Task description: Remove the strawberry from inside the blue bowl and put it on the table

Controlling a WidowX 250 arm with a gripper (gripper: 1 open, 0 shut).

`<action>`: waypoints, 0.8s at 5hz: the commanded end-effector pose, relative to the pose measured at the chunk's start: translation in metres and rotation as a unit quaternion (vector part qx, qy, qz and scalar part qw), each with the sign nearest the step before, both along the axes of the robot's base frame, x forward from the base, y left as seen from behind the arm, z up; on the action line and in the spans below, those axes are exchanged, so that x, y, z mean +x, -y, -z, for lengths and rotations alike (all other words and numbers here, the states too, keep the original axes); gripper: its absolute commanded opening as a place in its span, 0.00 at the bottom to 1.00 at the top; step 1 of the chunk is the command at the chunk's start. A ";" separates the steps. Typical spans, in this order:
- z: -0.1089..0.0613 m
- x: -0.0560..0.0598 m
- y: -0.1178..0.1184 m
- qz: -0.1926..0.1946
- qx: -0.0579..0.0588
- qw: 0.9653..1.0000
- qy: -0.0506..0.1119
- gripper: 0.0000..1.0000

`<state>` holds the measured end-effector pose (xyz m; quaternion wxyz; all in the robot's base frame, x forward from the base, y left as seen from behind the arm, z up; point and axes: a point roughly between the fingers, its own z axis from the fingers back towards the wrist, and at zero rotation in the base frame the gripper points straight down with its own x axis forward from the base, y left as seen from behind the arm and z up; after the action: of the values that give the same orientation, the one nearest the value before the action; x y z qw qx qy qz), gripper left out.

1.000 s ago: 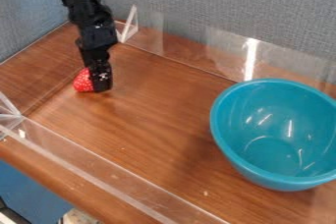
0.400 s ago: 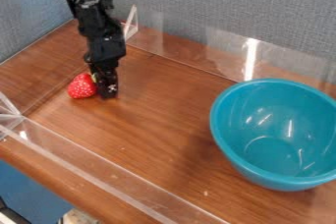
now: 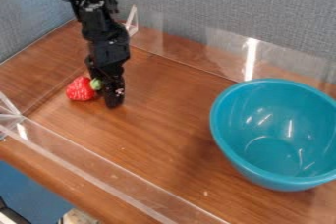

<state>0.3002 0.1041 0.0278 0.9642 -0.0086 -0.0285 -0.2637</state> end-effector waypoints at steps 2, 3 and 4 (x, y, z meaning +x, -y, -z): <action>-0.026 0.003 0.011 0.016 0.008 0.999 0.046 0.00; -0.036 0.001 0.005 0.026 0.010 0.998 0.052 0.00; -0.043 -0.001 -0.001 0.034 0.008 0.998 0.054 0.00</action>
<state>0.2895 0.0987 0.0420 0.9545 -0.0178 -0.0389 -0.2952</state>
